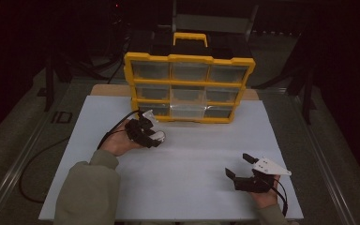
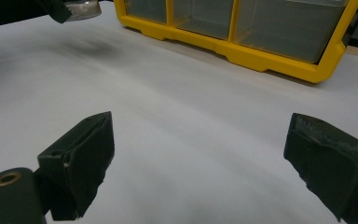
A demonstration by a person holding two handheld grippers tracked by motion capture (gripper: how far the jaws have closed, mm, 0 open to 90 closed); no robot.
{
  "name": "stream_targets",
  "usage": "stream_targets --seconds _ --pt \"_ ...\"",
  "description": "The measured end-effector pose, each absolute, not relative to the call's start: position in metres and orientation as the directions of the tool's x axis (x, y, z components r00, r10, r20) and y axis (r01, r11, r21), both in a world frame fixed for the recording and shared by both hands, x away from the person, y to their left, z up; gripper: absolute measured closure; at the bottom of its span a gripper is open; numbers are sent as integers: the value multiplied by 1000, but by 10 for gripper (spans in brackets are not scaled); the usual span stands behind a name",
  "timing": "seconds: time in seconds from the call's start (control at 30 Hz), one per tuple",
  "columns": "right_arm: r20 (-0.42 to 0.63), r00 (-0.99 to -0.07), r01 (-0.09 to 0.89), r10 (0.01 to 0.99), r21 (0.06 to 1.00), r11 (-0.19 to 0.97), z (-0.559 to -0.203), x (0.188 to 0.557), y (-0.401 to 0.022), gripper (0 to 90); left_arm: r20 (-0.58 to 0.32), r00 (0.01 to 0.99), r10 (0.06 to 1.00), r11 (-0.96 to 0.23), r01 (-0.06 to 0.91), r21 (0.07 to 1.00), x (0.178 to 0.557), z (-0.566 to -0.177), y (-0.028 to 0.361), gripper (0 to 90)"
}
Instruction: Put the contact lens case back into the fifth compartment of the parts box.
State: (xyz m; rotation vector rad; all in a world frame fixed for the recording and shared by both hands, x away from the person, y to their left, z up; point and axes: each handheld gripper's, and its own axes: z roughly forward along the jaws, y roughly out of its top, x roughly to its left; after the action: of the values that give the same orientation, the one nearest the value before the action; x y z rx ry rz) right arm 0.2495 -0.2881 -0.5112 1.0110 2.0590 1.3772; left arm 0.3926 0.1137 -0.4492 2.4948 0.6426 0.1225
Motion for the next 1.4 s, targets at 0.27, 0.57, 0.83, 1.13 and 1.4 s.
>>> stream_targets --seconds 0.27,0.57,0.83,1.13,1.4 --pt "24 -620 318 784 921 224 -511 249 -289 87 -29 885 465 -733 403 548 391 -440 112 493" --pt "24 -621 318 783 921 224 -511 249 -289 87 -8 888 460 -732 384 563 390 -426 112 492" --pt "25 -620 319 784 921 223 -511 249 -289 87 1 890 456 -730 373 572 391 -411 117 493" --pt "27 -619 319 785 922 220 -511 249 -289 87 19 889 457 -724 359 589 392 -394 119 493" --pt "30 -620 320 784 922 217 -511 249 -289 87 34 890 455 -719 345 604 393 -379 120 492"
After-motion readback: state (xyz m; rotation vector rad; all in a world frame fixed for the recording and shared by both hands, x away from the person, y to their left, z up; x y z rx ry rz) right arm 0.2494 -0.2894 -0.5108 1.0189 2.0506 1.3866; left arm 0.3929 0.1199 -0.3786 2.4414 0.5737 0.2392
